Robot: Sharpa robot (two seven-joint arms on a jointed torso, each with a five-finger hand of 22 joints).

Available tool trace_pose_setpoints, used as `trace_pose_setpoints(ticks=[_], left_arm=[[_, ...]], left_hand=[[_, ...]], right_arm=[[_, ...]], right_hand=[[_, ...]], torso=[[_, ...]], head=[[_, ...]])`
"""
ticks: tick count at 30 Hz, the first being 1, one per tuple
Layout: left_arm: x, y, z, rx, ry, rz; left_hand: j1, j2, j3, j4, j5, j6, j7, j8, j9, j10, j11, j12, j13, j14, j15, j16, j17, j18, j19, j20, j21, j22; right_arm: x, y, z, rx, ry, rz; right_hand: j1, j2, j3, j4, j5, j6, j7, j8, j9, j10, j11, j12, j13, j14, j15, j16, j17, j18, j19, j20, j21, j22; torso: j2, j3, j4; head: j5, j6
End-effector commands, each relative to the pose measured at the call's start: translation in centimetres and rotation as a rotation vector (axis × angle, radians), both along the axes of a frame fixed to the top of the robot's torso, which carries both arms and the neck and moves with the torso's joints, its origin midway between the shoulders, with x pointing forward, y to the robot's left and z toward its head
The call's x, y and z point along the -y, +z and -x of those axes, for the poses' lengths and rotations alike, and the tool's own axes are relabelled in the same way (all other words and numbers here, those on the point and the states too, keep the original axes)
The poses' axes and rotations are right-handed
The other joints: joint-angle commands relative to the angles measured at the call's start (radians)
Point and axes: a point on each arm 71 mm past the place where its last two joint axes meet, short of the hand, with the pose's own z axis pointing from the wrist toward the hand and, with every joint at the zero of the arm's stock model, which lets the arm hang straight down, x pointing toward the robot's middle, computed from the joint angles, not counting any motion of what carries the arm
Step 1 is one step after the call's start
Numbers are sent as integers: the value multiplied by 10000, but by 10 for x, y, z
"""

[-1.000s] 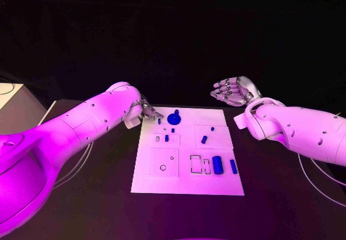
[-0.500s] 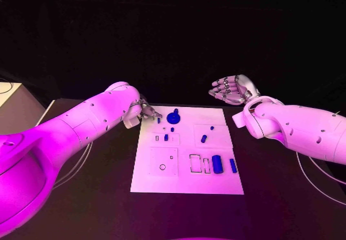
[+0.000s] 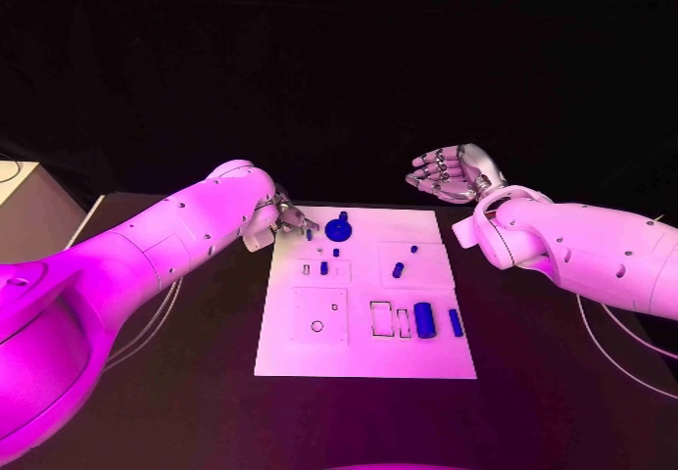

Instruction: Assemble the parts on the task board

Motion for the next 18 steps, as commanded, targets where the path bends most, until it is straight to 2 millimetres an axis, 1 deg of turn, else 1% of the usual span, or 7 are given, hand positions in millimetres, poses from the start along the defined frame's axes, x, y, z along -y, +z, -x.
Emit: trace_pose_setpoints(ticks=[1,4,10,18], left_arm=[[3,1,0,95,-99,204],[3,1,0,99,-105,222],[5,1,0,53,-141,267],[5,-1,0,-122,-231,281]], left_hand=[[40,101,101,-9,14,-34,-67,48,28,7,-37,41,-12,872,-48,40,1993,-71,11,-42,51,-6],[106,138,183,-16,16,-62,-75,67,71,4,-45,42,-8,873,-55,42,1999,-71,6,-51,52,-5],[314,220,452,-26,13,-118,-93,107,175,-11,-63,33,-16,876,-73,45,2009,-75,6,-70,66,21],[395,226,561,-33,7,-138,-97,116,209,-17,-68,30,-19,873,-78,42,2001,-75,0,-75,66,21]], right_arm=[[-2,1,0,149,143,47],[-2,1,0,146,151,47],[-3,1,0,140,169,43],[-4,1,0,136,184,39]], right_hand=[[-1,105,-54,-14,42,5,289,-56,-15,-43,13,-65,-7,-71,-18,-68,-8,62,-58,3,-19,-9],[-1,105,-54,-14,42,5,289,-56,-15,-43,13,-65,-7,-71,-18,-68,-8,62,-58,3,-19,-9],[-1,105,-54,-14,42,5,289,-56,-15,-43,13,-65,-7,-71,-18,-68,-8,62,-58,3,-19,-9],[9,115,-64,-14,47,21,293,-56,-13,-28,13,-63,-3,-72,-15,-76,-27,63,-67,7,-16,-21]], torso=[[-6,6,12],[-2,1,11],[9,7,2],[8,6,2]], head=[[-16,-13],[-18,-19],[-24,-31],[-35,-59]])
